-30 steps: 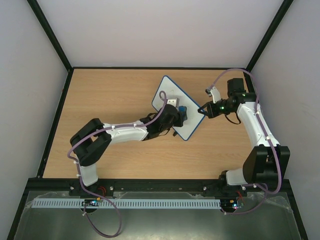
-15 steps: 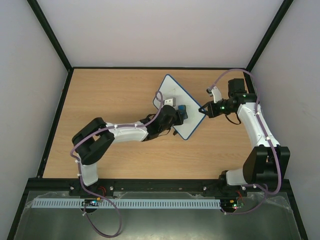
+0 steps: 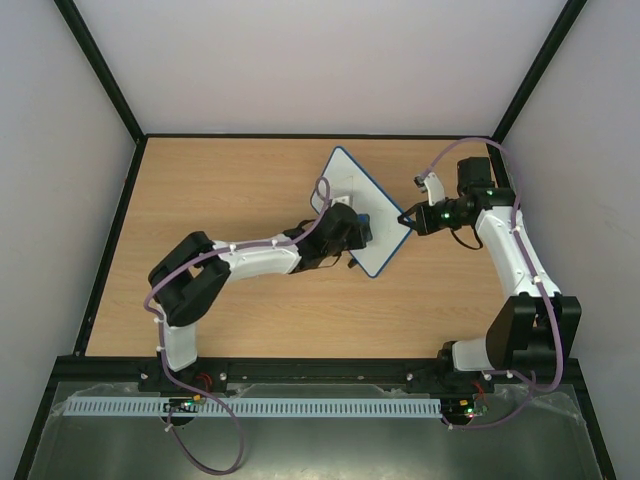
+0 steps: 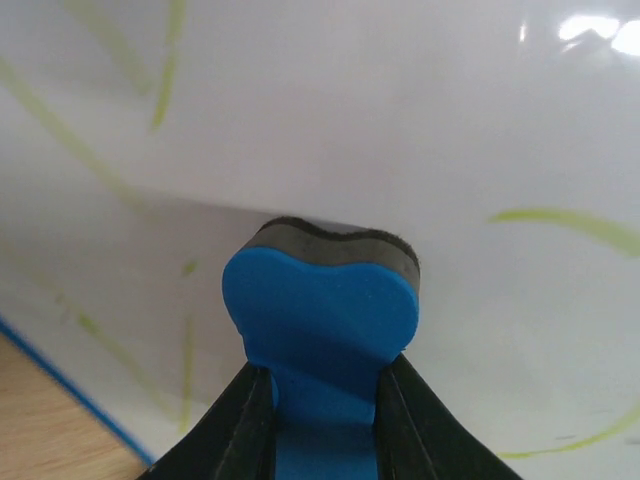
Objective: Erase the whiteboard
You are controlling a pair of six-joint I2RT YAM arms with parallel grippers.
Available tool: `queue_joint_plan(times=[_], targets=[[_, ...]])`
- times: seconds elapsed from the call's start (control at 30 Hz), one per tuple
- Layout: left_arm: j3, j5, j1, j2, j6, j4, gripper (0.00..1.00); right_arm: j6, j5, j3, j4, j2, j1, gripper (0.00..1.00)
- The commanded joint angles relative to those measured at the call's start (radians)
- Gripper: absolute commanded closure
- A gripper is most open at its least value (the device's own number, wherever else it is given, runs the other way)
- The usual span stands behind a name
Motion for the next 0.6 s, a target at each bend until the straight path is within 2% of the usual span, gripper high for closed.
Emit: queue_joint_plan(times=[0.0,0.23,0.57], targets=[[0.153,0.083,-0.013,-0.032,0.077,0.062,0.97,-0.032,-0.077,-0.033,-0.064,-0.013,0.030,0.98],[0.180,0.103,-0.041,-0.016,0.097,0.054,0.97,-0.023,-0.082,-0.039,-0.054,-0.004,0.030,0.98],[-0.064,0.074,-0.038,0.018,-0.048,0.074,0.97,-0.018,-0.083,-0.046,-0.043,-0.010,0.030,0.98]])
